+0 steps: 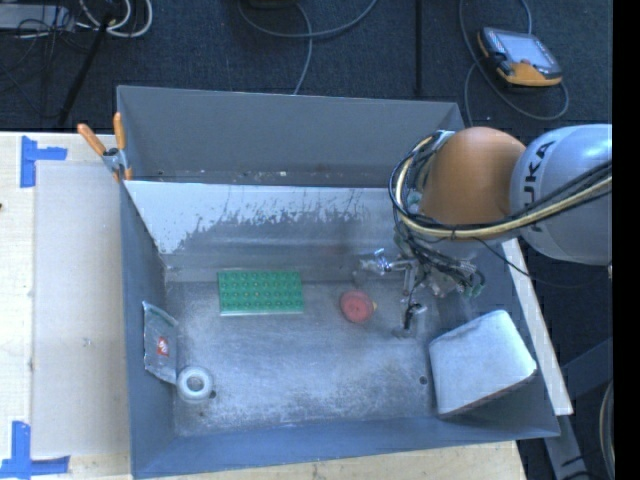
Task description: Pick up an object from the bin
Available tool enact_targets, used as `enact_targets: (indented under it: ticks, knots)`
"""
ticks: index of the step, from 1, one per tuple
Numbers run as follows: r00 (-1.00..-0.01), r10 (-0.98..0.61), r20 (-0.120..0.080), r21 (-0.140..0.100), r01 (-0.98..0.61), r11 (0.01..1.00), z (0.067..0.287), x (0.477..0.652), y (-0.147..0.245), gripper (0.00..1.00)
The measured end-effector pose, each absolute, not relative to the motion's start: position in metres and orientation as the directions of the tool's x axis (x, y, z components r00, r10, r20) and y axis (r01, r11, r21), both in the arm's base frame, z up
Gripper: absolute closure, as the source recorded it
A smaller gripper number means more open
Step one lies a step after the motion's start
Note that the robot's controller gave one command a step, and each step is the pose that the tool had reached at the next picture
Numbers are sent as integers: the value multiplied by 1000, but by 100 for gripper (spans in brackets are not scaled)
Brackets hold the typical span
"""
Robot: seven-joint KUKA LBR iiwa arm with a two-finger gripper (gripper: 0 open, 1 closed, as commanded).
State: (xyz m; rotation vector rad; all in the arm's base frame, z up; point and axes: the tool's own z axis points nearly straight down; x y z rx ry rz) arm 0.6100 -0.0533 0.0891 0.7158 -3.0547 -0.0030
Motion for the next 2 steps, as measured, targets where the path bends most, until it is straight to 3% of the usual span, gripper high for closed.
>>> enact_targets:
  ticks: [1, 2]
  knots:
    - [-939, -345, 1, 3, -345, 939, 69, 603, -21, 0]
    - [-939, -345, 0, 1, -345, 939, 70, 604, -22, 100]
